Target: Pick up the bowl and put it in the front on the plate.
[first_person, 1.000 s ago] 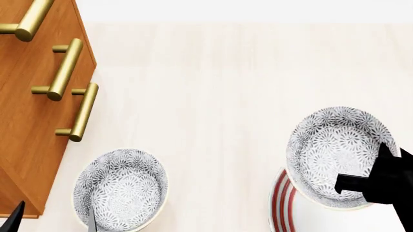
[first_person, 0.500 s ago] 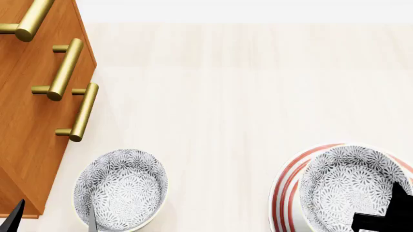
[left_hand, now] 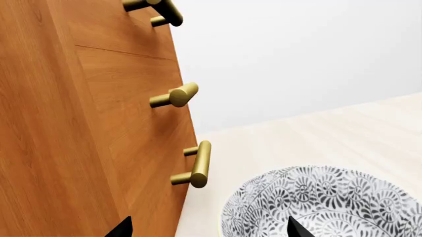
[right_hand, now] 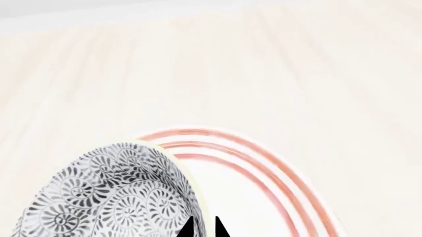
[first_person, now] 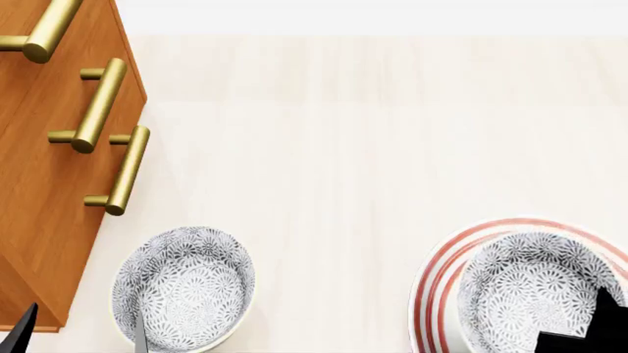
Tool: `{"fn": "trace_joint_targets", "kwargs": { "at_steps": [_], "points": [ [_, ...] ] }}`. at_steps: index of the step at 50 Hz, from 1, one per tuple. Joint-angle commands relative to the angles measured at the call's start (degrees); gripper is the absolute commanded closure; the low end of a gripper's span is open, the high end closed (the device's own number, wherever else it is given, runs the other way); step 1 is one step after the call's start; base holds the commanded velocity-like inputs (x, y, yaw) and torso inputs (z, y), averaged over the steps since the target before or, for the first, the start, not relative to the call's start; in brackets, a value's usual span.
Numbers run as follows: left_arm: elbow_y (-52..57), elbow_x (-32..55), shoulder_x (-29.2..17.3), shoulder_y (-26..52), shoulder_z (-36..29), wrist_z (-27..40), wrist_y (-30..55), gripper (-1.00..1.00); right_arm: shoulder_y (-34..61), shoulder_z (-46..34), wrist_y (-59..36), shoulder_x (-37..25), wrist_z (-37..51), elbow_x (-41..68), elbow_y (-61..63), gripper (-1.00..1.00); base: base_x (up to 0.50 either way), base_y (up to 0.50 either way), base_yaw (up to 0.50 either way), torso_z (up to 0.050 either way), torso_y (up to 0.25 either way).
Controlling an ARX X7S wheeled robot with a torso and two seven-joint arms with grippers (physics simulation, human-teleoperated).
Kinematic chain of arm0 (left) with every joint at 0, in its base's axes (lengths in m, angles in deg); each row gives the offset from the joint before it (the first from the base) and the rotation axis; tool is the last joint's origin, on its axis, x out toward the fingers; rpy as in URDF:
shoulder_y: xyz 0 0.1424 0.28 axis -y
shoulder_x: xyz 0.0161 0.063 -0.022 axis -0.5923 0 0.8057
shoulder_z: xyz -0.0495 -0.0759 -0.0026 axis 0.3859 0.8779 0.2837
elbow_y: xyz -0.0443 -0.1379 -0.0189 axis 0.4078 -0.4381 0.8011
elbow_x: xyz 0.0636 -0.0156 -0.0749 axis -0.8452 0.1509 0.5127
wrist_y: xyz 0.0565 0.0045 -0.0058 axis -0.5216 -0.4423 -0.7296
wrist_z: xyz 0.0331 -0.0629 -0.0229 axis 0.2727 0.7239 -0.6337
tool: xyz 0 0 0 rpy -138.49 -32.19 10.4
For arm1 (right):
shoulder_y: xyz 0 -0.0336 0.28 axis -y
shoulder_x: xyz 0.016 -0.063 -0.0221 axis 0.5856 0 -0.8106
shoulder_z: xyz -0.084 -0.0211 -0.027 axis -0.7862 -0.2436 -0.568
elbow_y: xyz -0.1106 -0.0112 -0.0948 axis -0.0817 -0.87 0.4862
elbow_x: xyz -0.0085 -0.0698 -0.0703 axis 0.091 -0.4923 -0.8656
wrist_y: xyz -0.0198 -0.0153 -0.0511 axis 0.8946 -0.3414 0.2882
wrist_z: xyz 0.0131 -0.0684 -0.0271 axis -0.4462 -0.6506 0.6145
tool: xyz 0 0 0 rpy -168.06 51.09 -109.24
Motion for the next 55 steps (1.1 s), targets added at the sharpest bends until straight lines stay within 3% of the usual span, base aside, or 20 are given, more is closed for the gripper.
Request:
{"fn": "trace_joint_targets", "kwargs": {
  "at_steps": [1,30,41,42,55],
  "points": [
    [-0.76,0.89,0.75,-0.30,1.02,-1.20,-0.31,-1.00,0.37,1.26,0.49,2.06,-1.17,-1.88,-0.83,1.00,0.00,0.00,0.00,0.000,0.000],
    [-1.03,1.22,0.46,-0.10,0.44,-0.89,-0.30,-1.00,0.32,0.27,-0.75,6.49,-1.01,-3.67,-6.55,1.00,0.00,0.00,0.00,0.000,-0.002],
    [-1.35,1.70,0.37,0.04,0.25,-0.96,-0.39,-1.00,0.12,0.31,-1.07,4.47,-1.79,-4.08,-3.88,1.00,0.00,0.00,0.00,-0.001,-0.002],
    [-1.35,1.67,0.35,0.00,0.20,-0.95,-0.48,-1.00,0.38,0.29,-1.59,3.95,-1.81,-4.32,-3.26,-1.00,0.00,0.00,0.00,0.000,0.000],
    [-1.05,2.28,0.22,0.02,-0.02,-1.04,-0.12,-1.00,4.04,2.91,-4.60,-2.91,-0.38,-3.87,3.27,-1.00,0.00,0.00,0.00,-0.001,-0.001]
  ]
}}
